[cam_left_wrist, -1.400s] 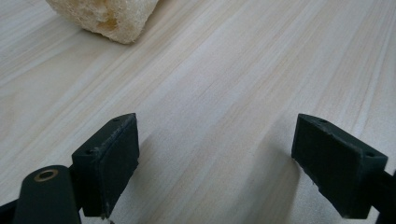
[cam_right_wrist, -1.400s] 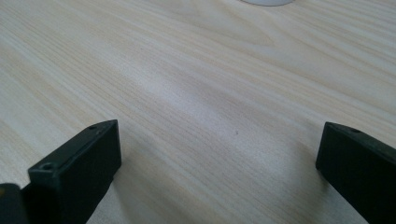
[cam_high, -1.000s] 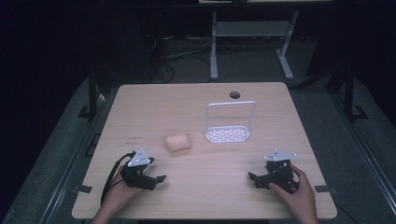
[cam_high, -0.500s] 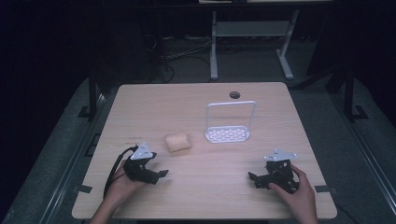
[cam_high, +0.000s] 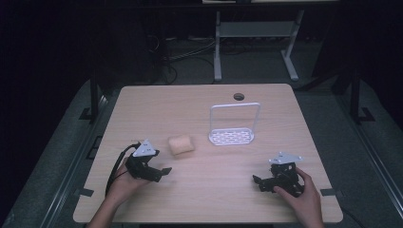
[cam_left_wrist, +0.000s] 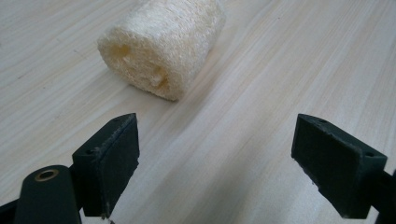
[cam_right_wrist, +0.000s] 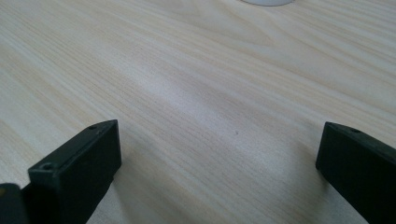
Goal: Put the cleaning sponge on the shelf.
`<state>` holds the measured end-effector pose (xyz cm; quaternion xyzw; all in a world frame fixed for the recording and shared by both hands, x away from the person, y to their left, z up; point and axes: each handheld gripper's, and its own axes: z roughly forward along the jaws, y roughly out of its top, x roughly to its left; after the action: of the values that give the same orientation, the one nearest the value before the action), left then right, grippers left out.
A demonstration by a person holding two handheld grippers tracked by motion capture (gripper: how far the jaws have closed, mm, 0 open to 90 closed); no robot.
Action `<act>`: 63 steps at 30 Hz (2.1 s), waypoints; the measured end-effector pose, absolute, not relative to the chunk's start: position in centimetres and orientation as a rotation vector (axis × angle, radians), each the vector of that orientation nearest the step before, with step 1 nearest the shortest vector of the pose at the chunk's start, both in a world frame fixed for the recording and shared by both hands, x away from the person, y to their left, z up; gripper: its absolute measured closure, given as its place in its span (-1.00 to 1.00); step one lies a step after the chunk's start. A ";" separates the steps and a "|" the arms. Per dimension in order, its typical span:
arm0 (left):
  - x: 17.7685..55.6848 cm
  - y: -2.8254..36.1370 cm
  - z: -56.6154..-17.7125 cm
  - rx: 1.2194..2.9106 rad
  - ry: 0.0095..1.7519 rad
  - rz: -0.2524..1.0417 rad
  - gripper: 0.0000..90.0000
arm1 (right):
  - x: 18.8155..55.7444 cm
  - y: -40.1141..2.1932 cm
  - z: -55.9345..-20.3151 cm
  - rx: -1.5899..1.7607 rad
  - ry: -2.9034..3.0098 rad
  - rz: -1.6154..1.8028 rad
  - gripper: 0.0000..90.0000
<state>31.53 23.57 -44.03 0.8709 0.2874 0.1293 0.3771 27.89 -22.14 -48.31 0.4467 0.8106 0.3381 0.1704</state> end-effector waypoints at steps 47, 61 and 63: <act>36.5 21.6 -41.0 2.229 0.667 0.320 -0.68 | 27.9 -22.1 -48.3 1.270 2.302 0.961 -1.00; 38.2 20.5 -41.0 2.279 0.638 0.312 -0.68 | 27.9 -22.1 -48.3 1.270 2.302 0.961 -1.00; 38.4 20.3 -41.0 2.275 0.633 0.304 -0.68 | 27.9 -22.1 -48.3 1.269 2.303 0.960 -1.00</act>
<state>38.40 20.31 -40.96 0.8872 0.2469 0.1184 0.3714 27.89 -22.14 -48.31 0.4467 0.8107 0.3380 0.1702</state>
